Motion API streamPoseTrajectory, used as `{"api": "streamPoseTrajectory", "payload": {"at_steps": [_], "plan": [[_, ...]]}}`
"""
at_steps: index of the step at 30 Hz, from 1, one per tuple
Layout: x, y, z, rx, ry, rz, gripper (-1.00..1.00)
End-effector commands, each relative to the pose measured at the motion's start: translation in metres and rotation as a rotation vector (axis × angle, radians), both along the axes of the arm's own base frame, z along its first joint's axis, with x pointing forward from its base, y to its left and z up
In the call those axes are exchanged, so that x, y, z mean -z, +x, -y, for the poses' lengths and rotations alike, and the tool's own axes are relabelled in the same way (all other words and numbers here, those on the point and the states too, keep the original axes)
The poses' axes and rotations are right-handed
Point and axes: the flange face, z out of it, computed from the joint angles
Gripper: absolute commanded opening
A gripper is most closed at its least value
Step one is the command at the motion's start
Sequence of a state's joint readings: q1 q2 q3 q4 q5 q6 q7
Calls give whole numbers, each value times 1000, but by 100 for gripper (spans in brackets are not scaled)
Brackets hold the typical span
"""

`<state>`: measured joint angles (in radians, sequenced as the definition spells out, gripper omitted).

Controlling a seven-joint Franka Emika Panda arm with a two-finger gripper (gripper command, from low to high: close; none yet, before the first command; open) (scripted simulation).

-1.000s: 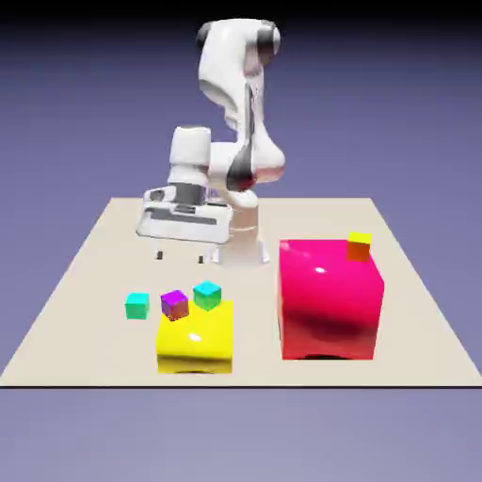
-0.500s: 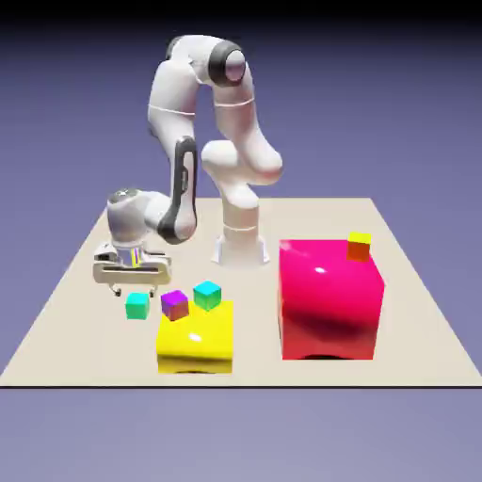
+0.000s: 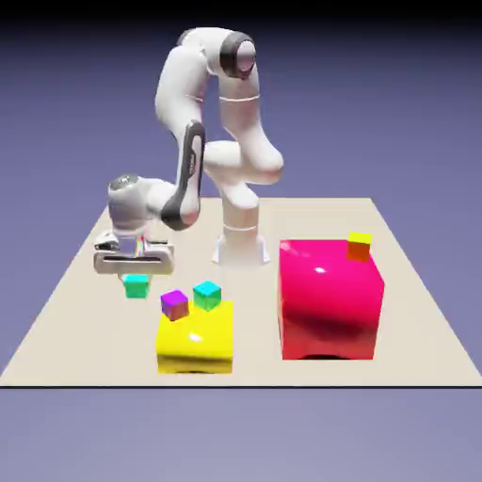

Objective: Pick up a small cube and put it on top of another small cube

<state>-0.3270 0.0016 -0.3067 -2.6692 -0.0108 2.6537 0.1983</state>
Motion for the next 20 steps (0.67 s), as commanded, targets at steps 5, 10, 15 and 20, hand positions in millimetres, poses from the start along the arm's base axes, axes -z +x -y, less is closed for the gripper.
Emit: {"api": "streamPoseTrajectory", "payload": {"at_steps": [5,10,15,20], "plan": [[-53,45,-39,31,0,0,-100],[-106,77,-89,52,-5,-4,-100],[-47,77,-89,51,-3,-4,-100],[-65,78,-89,50,-2,-4,100]]}}
